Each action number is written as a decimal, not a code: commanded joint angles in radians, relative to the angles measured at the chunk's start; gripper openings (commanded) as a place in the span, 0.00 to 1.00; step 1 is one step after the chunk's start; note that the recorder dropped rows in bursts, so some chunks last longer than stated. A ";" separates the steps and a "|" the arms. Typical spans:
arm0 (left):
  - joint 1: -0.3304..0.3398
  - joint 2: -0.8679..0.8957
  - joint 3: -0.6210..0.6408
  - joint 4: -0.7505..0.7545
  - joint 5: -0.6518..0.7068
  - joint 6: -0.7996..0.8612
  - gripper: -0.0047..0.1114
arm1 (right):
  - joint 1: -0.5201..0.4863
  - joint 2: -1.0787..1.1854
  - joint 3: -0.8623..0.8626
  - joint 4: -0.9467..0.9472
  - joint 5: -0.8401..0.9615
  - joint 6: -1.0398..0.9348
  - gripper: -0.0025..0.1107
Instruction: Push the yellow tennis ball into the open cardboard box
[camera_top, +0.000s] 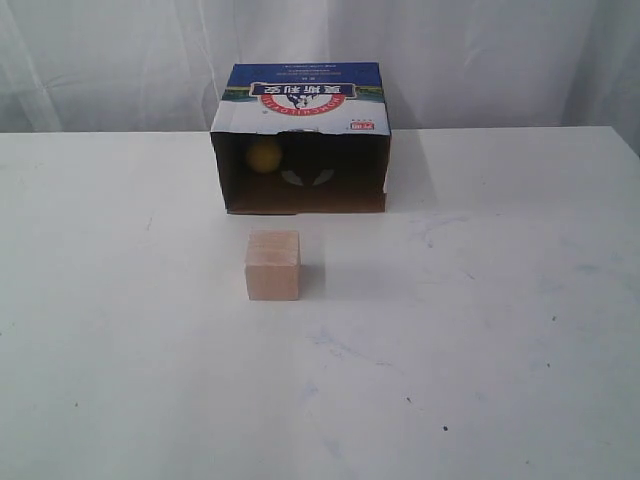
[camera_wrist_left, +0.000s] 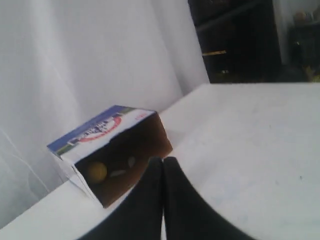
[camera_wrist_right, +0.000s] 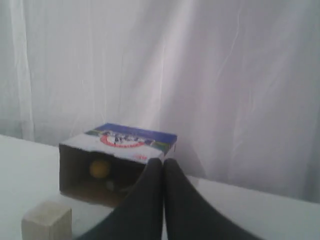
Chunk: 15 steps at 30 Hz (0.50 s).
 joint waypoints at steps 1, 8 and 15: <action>-0.004 -0.008 0.070 0.059 0.010 -0.067 0.04 | -0.005 0.001 0.106 0.005 -0.053 -0.008 0.02; -0.004 -0.008 0.261 0.055 -0.064 -0.381 0.04 | -0.005 0.001 0.185 0.027 -0.061 0.106 0.02; -0.004 -0.008 0.288 0.085 -0.091 -0.366 0.04 | -0.005 0.001 0.259 0.027 -0.050 0.149 0.02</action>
